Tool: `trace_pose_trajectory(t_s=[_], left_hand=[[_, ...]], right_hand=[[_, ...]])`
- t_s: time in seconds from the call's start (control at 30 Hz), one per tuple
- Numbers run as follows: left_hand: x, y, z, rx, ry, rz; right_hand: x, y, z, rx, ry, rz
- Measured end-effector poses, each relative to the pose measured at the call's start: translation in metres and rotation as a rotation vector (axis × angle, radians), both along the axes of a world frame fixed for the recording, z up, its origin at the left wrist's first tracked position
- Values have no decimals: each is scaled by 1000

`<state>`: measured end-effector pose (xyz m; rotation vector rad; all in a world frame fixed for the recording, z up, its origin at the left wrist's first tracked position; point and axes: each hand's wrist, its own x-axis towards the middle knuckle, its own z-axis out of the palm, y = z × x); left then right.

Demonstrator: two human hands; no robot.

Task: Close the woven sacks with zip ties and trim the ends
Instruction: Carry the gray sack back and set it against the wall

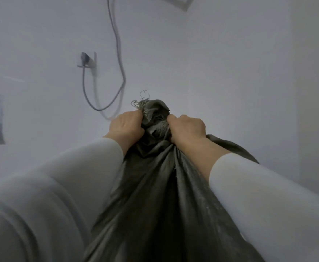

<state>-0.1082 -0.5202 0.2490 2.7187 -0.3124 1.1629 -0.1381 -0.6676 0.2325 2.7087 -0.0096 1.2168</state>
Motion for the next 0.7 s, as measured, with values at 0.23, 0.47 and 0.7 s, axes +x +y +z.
trace_pose_trajectory(t_s=[0.23, 0.47, 0.7], left_hand=[[72, -30, -51, -151, 209, -204], [89, 10, -132, -344, 744, -449], [47, 55, -162, -84, 1182, -208]], right_hand=[[57, -29, -52, 151, 154, -89], [91, -25, -124, 330, 380, -154], [96, -28, -129, 610, 544, -195]])
